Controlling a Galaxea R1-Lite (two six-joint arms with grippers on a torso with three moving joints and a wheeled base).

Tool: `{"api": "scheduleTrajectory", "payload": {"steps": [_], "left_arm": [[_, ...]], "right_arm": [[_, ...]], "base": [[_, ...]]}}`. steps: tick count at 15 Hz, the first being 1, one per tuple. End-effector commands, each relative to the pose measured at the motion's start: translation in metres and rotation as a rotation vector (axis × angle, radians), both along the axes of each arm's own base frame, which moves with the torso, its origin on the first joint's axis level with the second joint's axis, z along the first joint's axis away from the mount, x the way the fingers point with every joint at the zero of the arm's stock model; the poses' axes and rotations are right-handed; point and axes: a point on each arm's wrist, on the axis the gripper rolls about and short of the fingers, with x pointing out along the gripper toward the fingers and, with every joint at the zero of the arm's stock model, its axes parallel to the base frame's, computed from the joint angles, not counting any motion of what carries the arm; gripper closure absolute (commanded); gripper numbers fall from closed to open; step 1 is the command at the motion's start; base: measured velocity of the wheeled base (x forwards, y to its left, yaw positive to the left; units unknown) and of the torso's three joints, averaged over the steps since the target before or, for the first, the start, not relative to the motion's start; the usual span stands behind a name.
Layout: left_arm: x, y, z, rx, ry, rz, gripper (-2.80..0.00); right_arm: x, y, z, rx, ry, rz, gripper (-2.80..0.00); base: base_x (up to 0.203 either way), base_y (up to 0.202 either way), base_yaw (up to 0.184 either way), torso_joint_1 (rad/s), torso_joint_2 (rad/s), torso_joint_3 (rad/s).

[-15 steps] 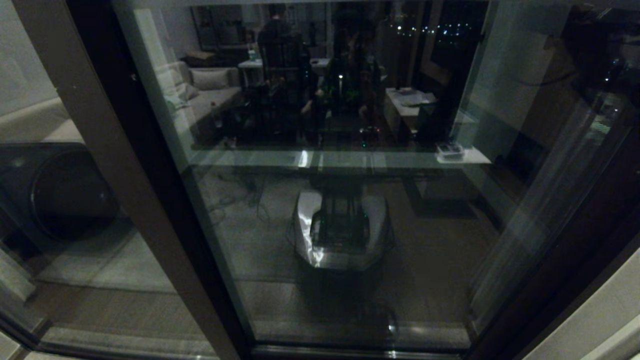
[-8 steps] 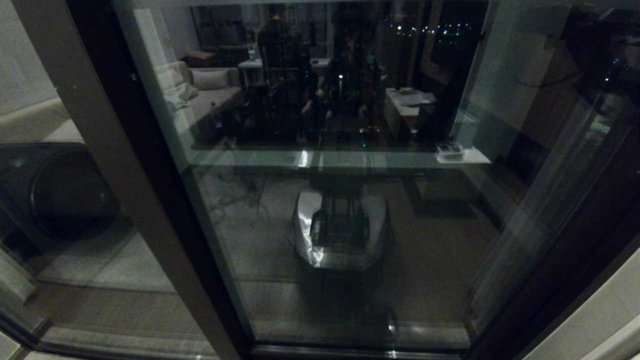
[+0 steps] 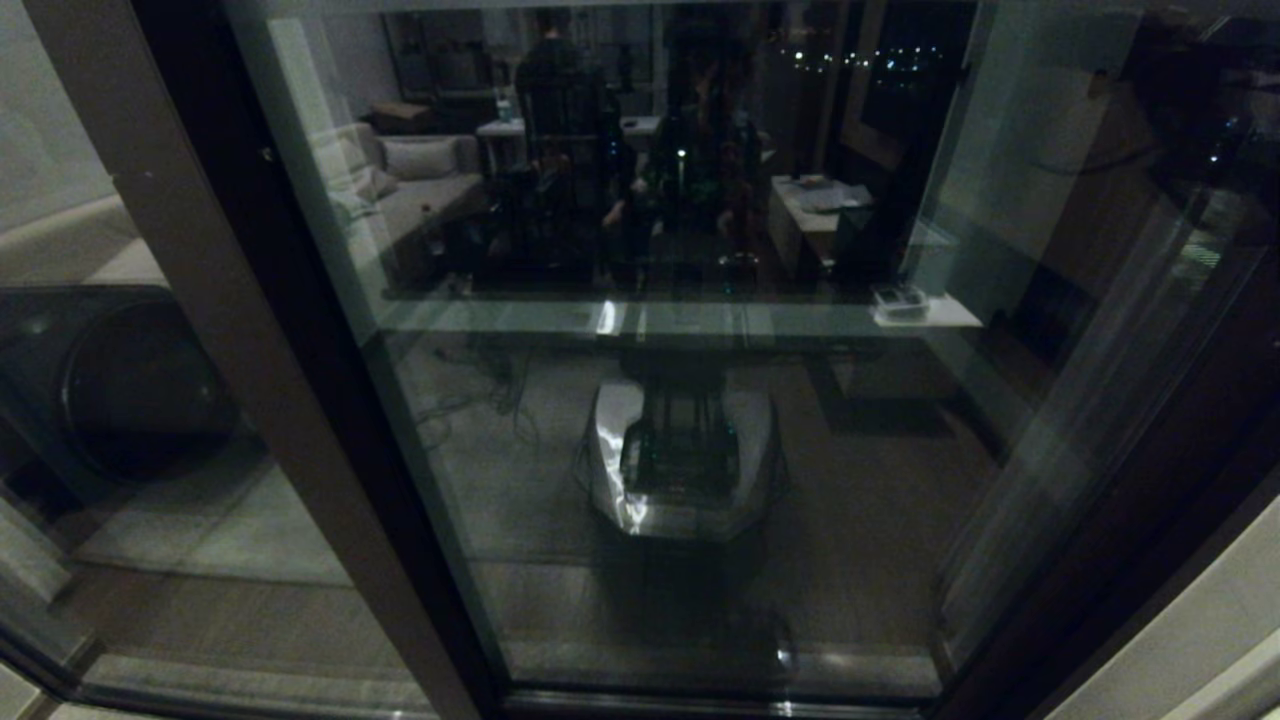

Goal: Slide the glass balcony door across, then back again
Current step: Open the slid door

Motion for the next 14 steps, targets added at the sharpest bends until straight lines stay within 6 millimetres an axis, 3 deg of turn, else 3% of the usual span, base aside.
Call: {"api": "scheduleTrajectory", "payload": {"steps": [1,8,14], "left_arm": [[0.0,0.0,0.0,0.0,0.002,0.002,0.0],[0.0,0.0,0.0,0.0,0.002,0.001,0.0],[0.0,0.0,0.0,0.0,0.002,0.002,0.0]], "right_arm": [[0.002,-0.001,-0.003,0.003,0.004,0.006,-2.8],[-0.007,-0.001,0.007,-0.032,-0.023,-0.016,-2.8],[0.001,-0.006,-0.002,-0.013,-0.005,-0.011,-2.8]], "base": [[0.0,0.0,0.0,0.0,0.0,0.0],[0.0,0.0,0.0,0.0,0.0,0.0],[0.0,0.0,0.0,0.0,0.0,0.0]]}}
